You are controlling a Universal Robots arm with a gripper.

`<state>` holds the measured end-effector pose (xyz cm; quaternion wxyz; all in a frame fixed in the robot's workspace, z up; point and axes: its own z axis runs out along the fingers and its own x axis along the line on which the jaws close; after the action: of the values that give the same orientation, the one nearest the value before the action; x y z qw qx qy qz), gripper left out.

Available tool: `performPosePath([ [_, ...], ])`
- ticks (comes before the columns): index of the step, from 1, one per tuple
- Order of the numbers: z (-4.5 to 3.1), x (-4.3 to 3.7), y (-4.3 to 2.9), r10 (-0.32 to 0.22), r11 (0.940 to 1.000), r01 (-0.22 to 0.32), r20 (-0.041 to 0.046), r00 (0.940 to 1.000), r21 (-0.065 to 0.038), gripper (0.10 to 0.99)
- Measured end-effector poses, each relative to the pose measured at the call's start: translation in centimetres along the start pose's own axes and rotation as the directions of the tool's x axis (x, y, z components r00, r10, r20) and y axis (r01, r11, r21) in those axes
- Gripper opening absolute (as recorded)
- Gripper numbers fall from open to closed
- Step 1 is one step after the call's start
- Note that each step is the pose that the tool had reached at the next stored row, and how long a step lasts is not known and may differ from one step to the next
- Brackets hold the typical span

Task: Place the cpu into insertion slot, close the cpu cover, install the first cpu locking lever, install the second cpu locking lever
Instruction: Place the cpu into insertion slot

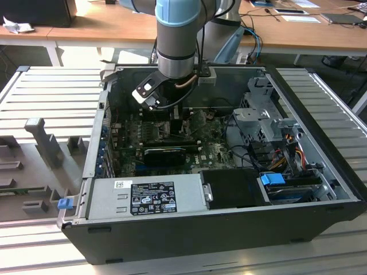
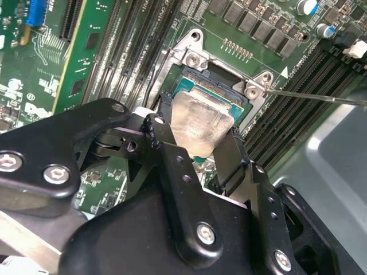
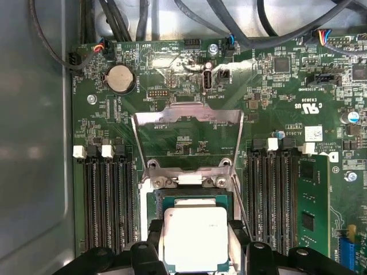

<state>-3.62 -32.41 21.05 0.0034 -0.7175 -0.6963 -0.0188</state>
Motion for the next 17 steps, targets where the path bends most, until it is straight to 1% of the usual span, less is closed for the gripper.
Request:
performPosePath([
  [2, 0.29, 0.00, -0.02, 0.000, 1.0000, 0.000, -0.0001, 1.0000, 0.000, 0.533],
  [10, 0.79, 0.12, 0.00, -0.005, 1.0000, 0.005, -0.0001, 1.0000, 0.000, 0.533],
  [17, 0.88, 0.12, 0.00, -0.005, 1.0000, 0.005, -0.0001, 1.0000, 0.000, 0.533],
])
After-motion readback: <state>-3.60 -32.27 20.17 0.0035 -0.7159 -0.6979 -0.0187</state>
